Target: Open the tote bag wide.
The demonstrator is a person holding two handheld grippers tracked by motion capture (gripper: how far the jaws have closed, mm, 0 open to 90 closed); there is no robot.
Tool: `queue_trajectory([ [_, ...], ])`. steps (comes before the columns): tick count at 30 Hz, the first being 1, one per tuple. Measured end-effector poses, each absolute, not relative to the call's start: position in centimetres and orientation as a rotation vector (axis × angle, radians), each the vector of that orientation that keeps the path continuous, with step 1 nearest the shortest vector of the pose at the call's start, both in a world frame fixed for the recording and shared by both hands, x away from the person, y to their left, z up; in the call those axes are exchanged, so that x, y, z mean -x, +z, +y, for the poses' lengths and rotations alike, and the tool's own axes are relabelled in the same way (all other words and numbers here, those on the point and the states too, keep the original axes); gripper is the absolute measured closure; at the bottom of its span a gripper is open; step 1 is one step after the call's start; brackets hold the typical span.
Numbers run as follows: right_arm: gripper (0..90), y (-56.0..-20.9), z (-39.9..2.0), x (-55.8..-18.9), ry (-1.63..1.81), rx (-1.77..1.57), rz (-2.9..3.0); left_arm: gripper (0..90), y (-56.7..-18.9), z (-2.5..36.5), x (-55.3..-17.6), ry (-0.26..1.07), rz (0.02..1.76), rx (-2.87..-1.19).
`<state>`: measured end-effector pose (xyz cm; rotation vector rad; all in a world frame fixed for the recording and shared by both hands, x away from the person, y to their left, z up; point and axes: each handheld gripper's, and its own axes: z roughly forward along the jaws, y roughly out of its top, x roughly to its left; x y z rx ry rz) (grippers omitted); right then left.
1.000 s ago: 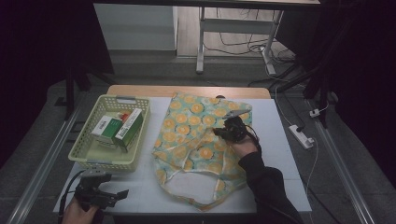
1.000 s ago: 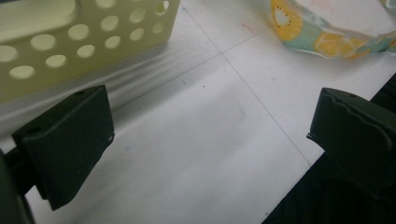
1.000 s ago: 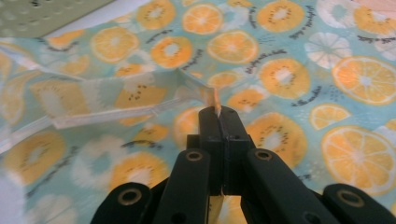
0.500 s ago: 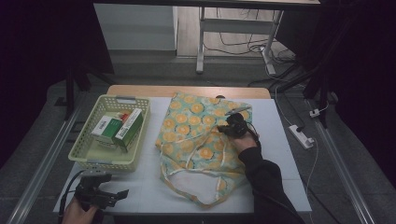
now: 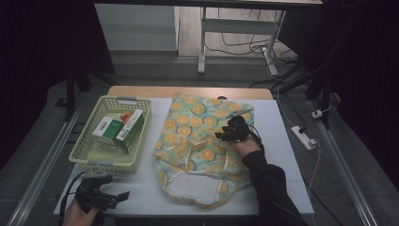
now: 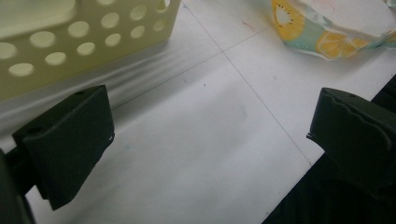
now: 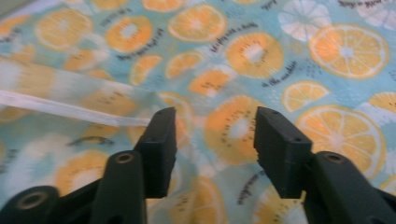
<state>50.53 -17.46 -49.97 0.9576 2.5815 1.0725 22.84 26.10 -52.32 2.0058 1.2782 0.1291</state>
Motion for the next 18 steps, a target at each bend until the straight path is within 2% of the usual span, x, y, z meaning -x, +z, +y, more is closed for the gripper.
queue_trajectory([
  [8, 32.3, -47.9, -16.9, -48.4, 1.143, -0.899, 2.606, 0.1, -52.3, 26.1, -22.8, 0.128, 1.281, -2.004],
  [14, 15.7, -47.1, -16.2, -46.0, 1.196, -0.837, 2.668, 0.2, -52.3, 26.1, -22.9, 0.127, 1.284, -2.004],
  [18, 10.2, -47.0, -15.6, -44.3, 1.196, -0.783, 2.737, 0.2, -52.3, 26.1, -22.9, 0.127, 1.285, -2.005],
])
